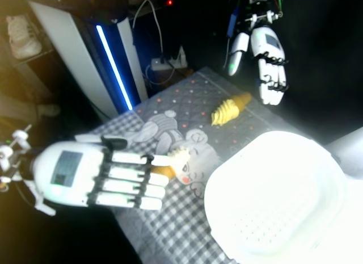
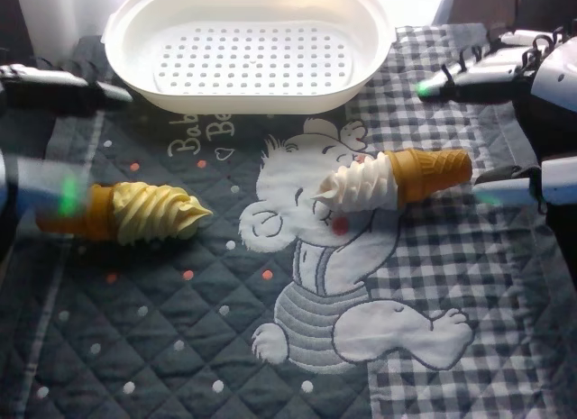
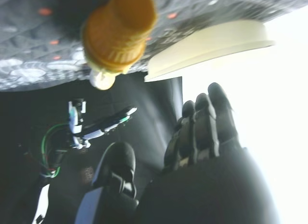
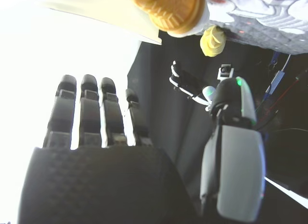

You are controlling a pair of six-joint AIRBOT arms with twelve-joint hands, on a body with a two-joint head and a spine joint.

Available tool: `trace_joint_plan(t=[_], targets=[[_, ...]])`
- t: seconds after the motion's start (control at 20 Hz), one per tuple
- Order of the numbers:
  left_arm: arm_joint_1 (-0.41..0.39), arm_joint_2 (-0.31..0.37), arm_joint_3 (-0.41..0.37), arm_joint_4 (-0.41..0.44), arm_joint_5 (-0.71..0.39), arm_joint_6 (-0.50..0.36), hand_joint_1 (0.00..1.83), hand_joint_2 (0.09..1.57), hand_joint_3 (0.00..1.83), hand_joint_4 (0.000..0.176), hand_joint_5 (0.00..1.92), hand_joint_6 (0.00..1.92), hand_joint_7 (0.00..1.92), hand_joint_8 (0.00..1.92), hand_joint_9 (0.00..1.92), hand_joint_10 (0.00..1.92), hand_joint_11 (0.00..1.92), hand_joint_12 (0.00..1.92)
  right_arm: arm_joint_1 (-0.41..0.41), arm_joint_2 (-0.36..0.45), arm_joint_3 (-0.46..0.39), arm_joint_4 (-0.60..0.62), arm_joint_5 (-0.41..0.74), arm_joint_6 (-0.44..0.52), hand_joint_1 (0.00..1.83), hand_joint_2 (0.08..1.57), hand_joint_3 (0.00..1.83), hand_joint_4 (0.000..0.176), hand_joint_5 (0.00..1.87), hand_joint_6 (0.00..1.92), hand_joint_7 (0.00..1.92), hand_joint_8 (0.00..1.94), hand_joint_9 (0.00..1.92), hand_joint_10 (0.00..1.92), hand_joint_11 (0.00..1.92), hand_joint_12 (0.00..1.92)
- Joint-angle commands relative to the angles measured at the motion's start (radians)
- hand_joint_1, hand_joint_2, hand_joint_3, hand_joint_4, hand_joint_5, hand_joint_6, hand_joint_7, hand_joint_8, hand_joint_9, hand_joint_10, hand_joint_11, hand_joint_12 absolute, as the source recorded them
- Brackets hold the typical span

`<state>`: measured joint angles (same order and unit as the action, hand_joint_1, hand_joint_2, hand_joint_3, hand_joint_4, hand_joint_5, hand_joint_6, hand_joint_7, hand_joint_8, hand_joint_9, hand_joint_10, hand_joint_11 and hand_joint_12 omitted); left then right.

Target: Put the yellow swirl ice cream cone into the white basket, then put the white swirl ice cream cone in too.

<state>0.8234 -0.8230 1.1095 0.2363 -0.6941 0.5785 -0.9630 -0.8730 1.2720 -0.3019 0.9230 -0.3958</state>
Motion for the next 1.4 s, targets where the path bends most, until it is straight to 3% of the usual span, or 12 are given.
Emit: trace_joint_plan(t=[0.0, 0.1, 0.2, 0.3, 0.45, 0.75, 0.8, 0.85, 0.9, 1.0, 1.2, 1.35], targets=[[-0.020, -0.013, 0.004, -0.010, -0.067, -0.007, 0.92, 0.78, 0.00, 0.089, 0.41, 0.00, 0.44, 0.00, 0.52, 0.02, 0.24, 0.91, 0.014, 0.001, 0.006, 0.042, 0.101, 0.003, 0.83, 1.09, 0.01, 0.000, 0.48, 0.01, 0.45, 0.01, 0.44, 0.02, 0.16, 0.77], [-0.040, -0.029, 0.012, 0.028, -0.023, -0.009, 0.91, 0.77, 0.00, 0.109, 0.39, 0.00, 0.43, 0.00, 0.54, 0.01, 0.27, 0.85, 0.014, 0.001, 0.008, 0.041, 0.101, 0.003, 0.84, 1.09, 0.00, 0.000, 0.49, 0.00, 0.46, 0.00, 0.46, 0.01, 0.18, 0.76], [-0.072, -0.054, 0.026, 0.107, 0.039, -0.031, 0.91, 0.76, 0.00, 0.072, 0.43, 0.00, 0.50, 0.00, 0.63, 0.01, 0.37, 0.85, 0.014, 0.001, 0.009, 0.041, 0.101, 0.003, 0.82, 1.10, 0.00, 0.000, 0.50, 0.00, 0.46, 0.00, 0.46, 0.00, 0.20, 0.75], [-0.101, -0.082, 0.043, 0.157, 0.101, -0.033, 0.90, 0.74, 0.00, 0.099, 0.43, 0.00, 0.52, 0.00, 0.64, 0.00, 0.42, 0.74, 0.014, 0.000, 0.009, 0.041, 0.101, 0.003, 0.85, 1.10, 0.00, 0.000, 0.50, 0.00, 0.46, 0.00, 0.46, 0.00, 0.20, 0.74], [-0.134, -0.124, 0.071, 0.222, 0.185, -0.033, 0.94, 0.72, 0.00, 0.086, 0.45, 0.01, 0.55, 0.01, 0.64, 0.00, 0.42, 0.72, 0.014, 0.000, 0.010, 0.041, 0.101, 0.003, 0.87, 1.09, 0.00, 0.000, 0.49, 0.00, 0.46, 0.00, 0.46, 0.00, 0.20, 0.74], [-0.197, -0.196, 0.102, 0.398, 0.344, -0.031, 0.86, 0.82, 0.00, 0.000, 0.80, 0.02, 0.92, 0.04, 0.94, 0.07, 0.47, 1.19, 0.014, 0.000, 0.013, 0.041, 0.101, 0.003, 0.89, 1.09, 0.00, 0.000, 0.50, 0.00, 0.48, 0.00, 0.48, 0.01, 0.22, 0.74], [-0.201, -0.199, 0.103, 0.411, 0.355, -0.029, 0.93, 0.90, 0.01, 0.000, 0.90, 0.02, 1.00, 0.07, 0.92, 0.41, 0.61, 1.35, 0.014, 0.000, 0.013, 0.041, 0.101, 0.003, 0.88, 1.10, 0.00, 0.000, 0.49, 0.00, 0.47, 0.00, 0.48, 0.00, 0.21, 0.74], [-0.208, -0.201, 0.104, 0.419, 0.371, -0.018, 1.12, 1.01, 0.04, 0.000, 1.05, 0.63, 0.95, 0.02, 0.94, 0.29, 0.69, 1.18, 0.014, 0.000, 0.013, 0.041, 0.101, 0.003, 0.84, 1.11, 0.01, 0.000, 0.48, 0.00, 0.46, 0.00, 0.46, 0.00, 0.21, 0.73], [-0.214, -0.201, 0.104, 0.419, 0.375, -0.009, 1.21, 1.06, 0.02, 0.002, 1.06, 0.81, 1.05, 0.65, 1.10, 0.26, 0.88, 1.11, 0.014, 0.000, 0.013, 0.041, 0.101, 0.003, 0.87, 1.10, 0.00, 0.000, 0.48, 0.00, 0.47, 0.00, 0.46, 0.00, 0.23, 0.69], [-0.229, -0.197, 0.104, 0.419, 0.388, 0.008, 1.26, 1.11, 0.01, 0.000, 1.03, 0.66, 0.99, 1.18, 1.12, 0.57, 0.89, 1.33, 0.014, 0.000, 0.013, 0.041, 0.101, 0.003, 0.90, 1.09, 0.00, 0.000, 0.49, 0.00, 0.48, 0.00, 0.48, 0.01, 0.26, 0.68], [-0.275, -0.178, 0.104, 0.298, 0.352, 0.122, 1.25, 1.12, 0.00, 0.000, 1.04, 0.70, 0.91, 1.30, 0.91, 1.09, 0.87, 1.35, 0.014, 0.000, 0.013, 0.042, 0.101, 0.004, 0.87, 1.12, 0.01, 0.000, 0.48, 0.00, 0.48, 0.00, 0.50, 0.01, 0.27, 0.67], [-0.350, -0.156, 0.096, 0.241, 0.225, 0.131, 1.14, 1.16, 0.01, 0.000, 0.89, 1.12, 0.69, 1.61, 0.67, 1.83, 0.66, 1.89, 0.014, 0.000, 0.013, 0.042, 0.101, 0.005, 0.84, 1.13, 0.01, 0.000, 0.48, 0.00, 0.48, 0.00, 0.48, 0.00, 0.25, 0.66]])
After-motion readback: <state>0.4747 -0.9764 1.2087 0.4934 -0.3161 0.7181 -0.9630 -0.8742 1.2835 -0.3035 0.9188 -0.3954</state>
